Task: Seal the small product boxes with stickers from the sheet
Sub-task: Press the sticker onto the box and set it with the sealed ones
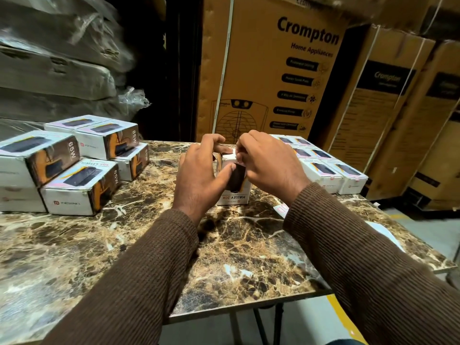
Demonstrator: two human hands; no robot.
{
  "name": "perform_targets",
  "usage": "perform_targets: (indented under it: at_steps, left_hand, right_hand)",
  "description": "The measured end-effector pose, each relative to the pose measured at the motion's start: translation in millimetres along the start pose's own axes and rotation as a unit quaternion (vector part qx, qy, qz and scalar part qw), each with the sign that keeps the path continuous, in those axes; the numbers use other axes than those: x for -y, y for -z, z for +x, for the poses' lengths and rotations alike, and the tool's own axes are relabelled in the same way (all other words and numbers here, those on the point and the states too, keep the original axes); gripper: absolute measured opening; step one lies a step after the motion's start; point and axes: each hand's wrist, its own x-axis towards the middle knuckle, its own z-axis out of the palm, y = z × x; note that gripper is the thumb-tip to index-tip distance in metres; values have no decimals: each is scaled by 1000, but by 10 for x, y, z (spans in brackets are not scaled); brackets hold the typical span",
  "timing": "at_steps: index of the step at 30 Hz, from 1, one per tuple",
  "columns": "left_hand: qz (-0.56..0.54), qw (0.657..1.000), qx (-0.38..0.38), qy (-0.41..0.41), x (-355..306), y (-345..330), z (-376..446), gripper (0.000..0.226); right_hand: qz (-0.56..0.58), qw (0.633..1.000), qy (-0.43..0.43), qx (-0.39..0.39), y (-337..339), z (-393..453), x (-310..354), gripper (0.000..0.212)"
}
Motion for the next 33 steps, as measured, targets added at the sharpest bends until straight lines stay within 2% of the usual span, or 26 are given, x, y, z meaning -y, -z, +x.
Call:
perform_targets:
  at_steps: [14,18,22,27,33]
  left_hand:
    - [-5,1000,2,2,18,-14,-2,51]
    - [-8,1000,-3,-6,20,-15,-2,49]
    - [-13,1000,-3,-1,29,-14,1,49]
    - [-12,1000,-3,-7,19,-11,-3,47]
    - [-16,1000,-2,-7,14,-8,-3,47]
  right_hand:
    - [118,991,-22,-54,-147,-61,-117,19]
    - [106,989,-8,-101,-204,-114,-137,7]
    - [91,988,-12,-127,-268,-155,-147,15]
    - [138,983,-11,-116,-252,-167,-176,19]
    - [124,989,-9,-80,-210,-171,-188,10]
